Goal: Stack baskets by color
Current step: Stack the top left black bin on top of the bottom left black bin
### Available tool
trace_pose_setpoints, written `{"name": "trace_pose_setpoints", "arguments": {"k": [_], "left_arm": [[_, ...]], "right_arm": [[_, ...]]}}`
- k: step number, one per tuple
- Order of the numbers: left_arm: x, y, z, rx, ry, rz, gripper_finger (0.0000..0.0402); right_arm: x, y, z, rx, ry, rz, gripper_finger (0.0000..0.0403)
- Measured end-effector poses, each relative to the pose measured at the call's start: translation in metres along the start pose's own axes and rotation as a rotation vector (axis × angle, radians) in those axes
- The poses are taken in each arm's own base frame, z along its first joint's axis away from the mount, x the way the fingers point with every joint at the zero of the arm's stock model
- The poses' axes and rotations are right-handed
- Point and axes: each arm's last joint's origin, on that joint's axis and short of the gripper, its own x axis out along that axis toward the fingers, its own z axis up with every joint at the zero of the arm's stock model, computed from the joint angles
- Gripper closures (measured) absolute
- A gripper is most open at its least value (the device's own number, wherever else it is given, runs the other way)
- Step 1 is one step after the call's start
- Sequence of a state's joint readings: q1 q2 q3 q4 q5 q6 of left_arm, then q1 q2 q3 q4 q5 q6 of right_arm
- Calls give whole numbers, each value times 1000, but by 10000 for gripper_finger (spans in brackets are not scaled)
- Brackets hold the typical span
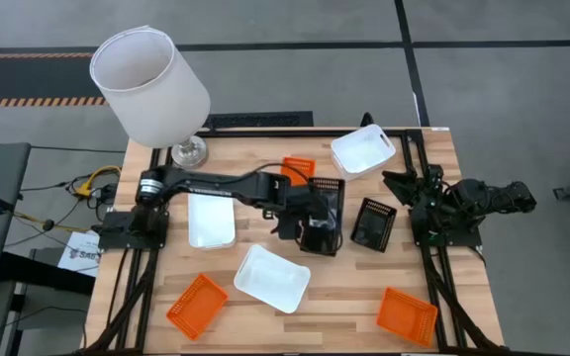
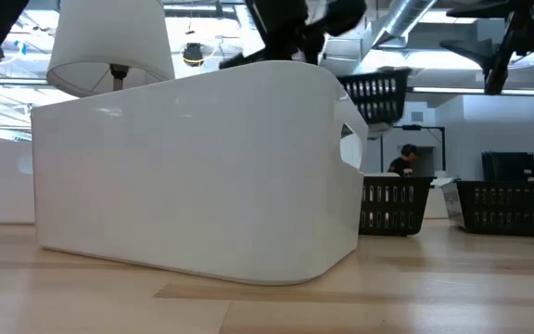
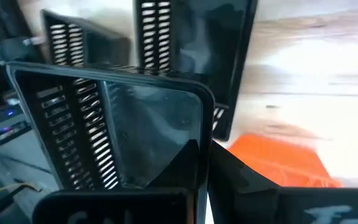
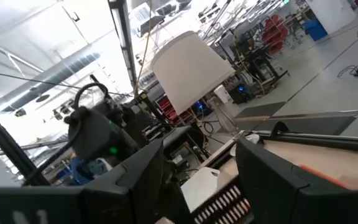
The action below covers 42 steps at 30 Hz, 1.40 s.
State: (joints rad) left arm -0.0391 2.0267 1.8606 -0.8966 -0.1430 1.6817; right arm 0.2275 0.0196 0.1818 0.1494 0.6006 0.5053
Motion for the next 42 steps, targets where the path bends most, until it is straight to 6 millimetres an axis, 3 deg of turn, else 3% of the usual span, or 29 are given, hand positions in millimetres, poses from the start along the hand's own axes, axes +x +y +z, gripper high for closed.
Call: {"name": "trace_pose_setpoints", "arguments": {"k": [7, 11, 19, 31, 42], "left_arm": [[20, -1, 19, 23, -33, -45, 401], [21, 0, 26, 18, -58, -30, 401], [22, -1, 25, -18, -118, -42, 401], [62, -5, 30, 2, -32, -95, 401], [63, -6, 32, -19, -83, -103, 397]], "right_arm": [[0, 0, 0, 1, 4, 0, 178], [0, 0, -1, 1, 9, -3, 178], [0, 0, -1, 13, 9, -4, 178], [0, 0, -1, 18, 6, -1, 178], [0, 0, -1, 14, 8, -2, 178]]}}
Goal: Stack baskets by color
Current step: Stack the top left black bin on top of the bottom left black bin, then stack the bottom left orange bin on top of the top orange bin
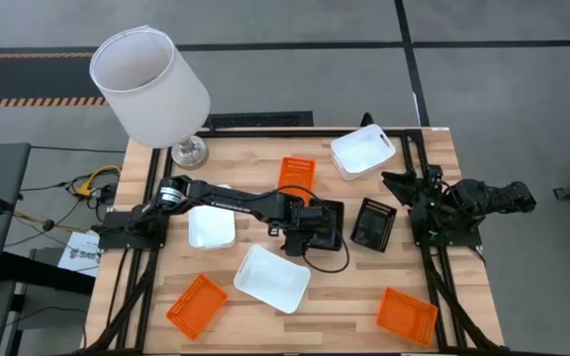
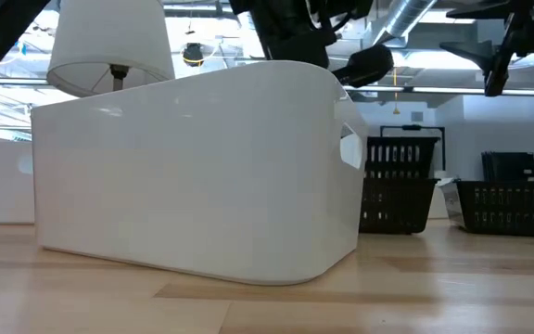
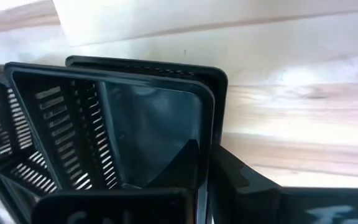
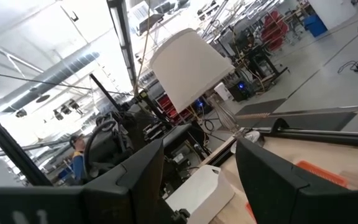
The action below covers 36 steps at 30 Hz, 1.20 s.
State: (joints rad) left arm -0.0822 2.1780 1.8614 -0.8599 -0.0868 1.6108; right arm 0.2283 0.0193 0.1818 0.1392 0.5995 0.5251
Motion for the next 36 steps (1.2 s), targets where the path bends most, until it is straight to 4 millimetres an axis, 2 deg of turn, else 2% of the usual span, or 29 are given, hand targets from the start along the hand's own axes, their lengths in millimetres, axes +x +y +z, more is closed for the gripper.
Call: {"name": "trace_pose_setpoints", "arguments": {"k": [8, 12, 18, 25, 30, 36], "left_arm": [[0, 0, -1, -45, -21, -2, 377], [0, 0, -1, -55, -22, -2, 353], [-5, 4, -2, -104, -11, 18, 284], [-32, 18, -7, -261, 68, 58, 195], [-70, 24, -14, -565, 194, 57, 173], [-118, 21, -18, -1278, 204, 65, 181]], "right_arm": [[0, 0, 0, -1, -1, 0, 178], [0, 0, 0, -1, 0, 0, 178], [0, 0, 0, -2, 0, 0, 178], [0, 0, 0, -2, 1, 0, 178], [0, 0, 0, -3, 3, -1, 178], [0, 0, 0, -5, 4, -2, 178]]}}
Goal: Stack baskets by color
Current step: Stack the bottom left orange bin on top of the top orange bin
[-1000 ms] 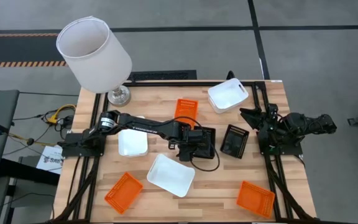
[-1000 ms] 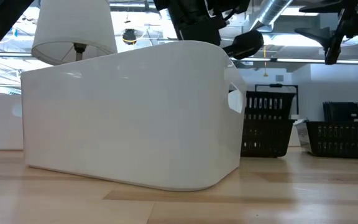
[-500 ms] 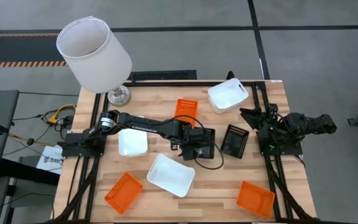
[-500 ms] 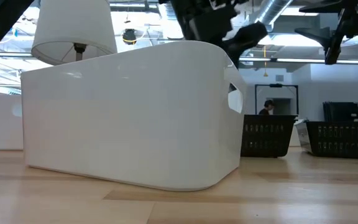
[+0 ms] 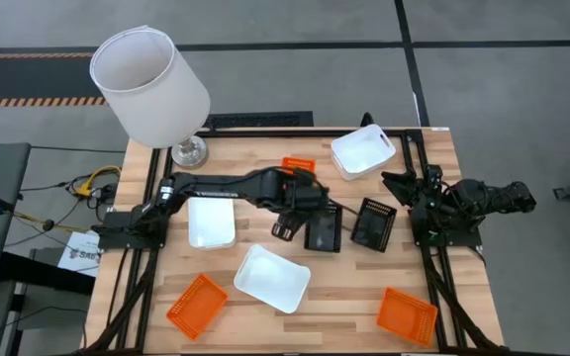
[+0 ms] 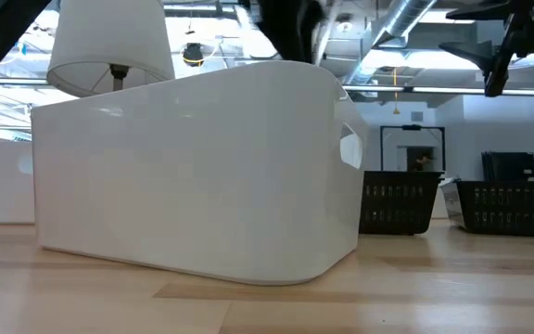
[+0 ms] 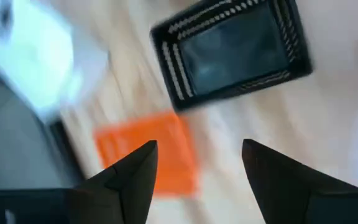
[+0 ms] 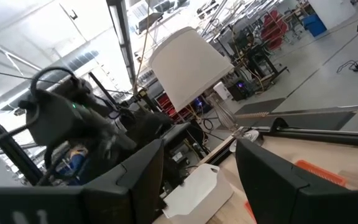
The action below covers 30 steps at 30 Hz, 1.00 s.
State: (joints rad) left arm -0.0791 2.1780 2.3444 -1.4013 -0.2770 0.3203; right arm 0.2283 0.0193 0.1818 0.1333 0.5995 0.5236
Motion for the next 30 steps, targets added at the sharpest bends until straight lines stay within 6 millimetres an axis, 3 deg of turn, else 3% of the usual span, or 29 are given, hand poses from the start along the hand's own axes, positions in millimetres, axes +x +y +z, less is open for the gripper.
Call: {"name": "trace_pose_setpoints", "arguments": {"k": [4, 9, 16, 20, 24, 30], "left_arm": [[-17, -11, -19, -368, 133, -89, 194], [-42, -35, -23, -685, 114, -124, 217], [-54, -61, -32, -869, 162, -145, 246], [-60, -79, -48, -947, 209, -125, 250], [-66, -94, -75, -1079, 219, 8, 250], [-50, -71, -106, -1165, 122, 97, 250]], "right_arm": [[0, 0, 0, 1, -1, 0, 178], [0, 0, 1, 7, -8, 3, 178], [0, 0, 1, 6, -7, 3, 178], [0, 0, 1, 6, -8, 3, 178], [0, 0, 1, 6, -7, 2, 178], [0, 0, 1, 5, -8, 1, 178]]}}
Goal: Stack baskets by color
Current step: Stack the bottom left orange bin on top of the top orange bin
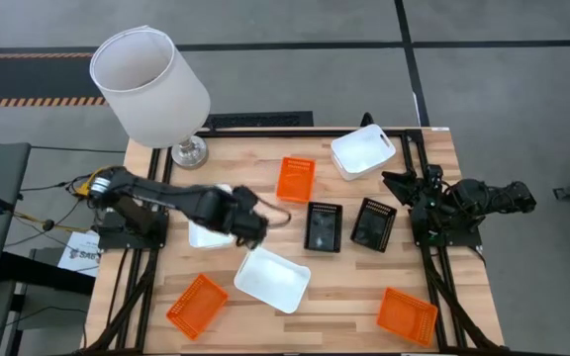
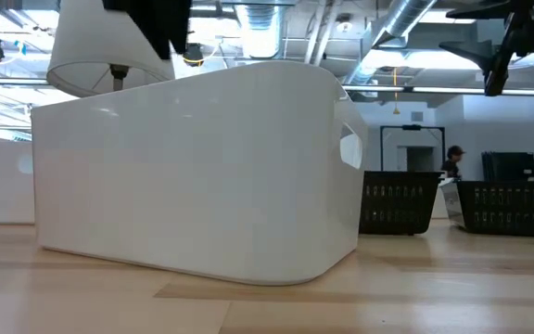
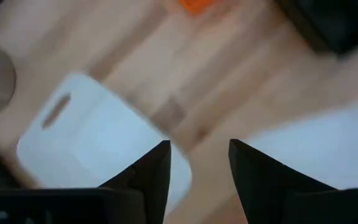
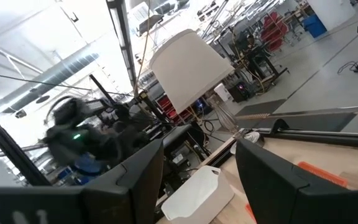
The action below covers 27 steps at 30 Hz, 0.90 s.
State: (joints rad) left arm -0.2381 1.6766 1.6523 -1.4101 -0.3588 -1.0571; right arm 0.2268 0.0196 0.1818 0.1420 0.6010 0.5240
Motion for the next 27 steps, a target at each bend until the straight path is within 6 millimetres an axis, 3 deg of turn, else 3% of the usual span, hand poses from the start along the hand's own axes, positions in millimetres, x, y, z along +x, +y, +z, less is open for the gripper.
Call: {"name": "trace_pose_setpoints", "arguments": {"k": [4, 10, 18, 27], "left_arm": [[15, 12, -5, -46, 74, -62, 250], [24, 21, -65, -169, 225, -40, 251], [19, 8, -145, -225, 292, -128, 251], [21, 14, -207, -285, 331, -92, 251]], "right_arm": [[0, 0, 0, 7, -4, 2, 178], [0, 0, -1, -1, 8, -4, 178], [0, -1, -1, -6, 9, -6, 178], [0, -2, -3, -22, 27, -16, 178]]}}
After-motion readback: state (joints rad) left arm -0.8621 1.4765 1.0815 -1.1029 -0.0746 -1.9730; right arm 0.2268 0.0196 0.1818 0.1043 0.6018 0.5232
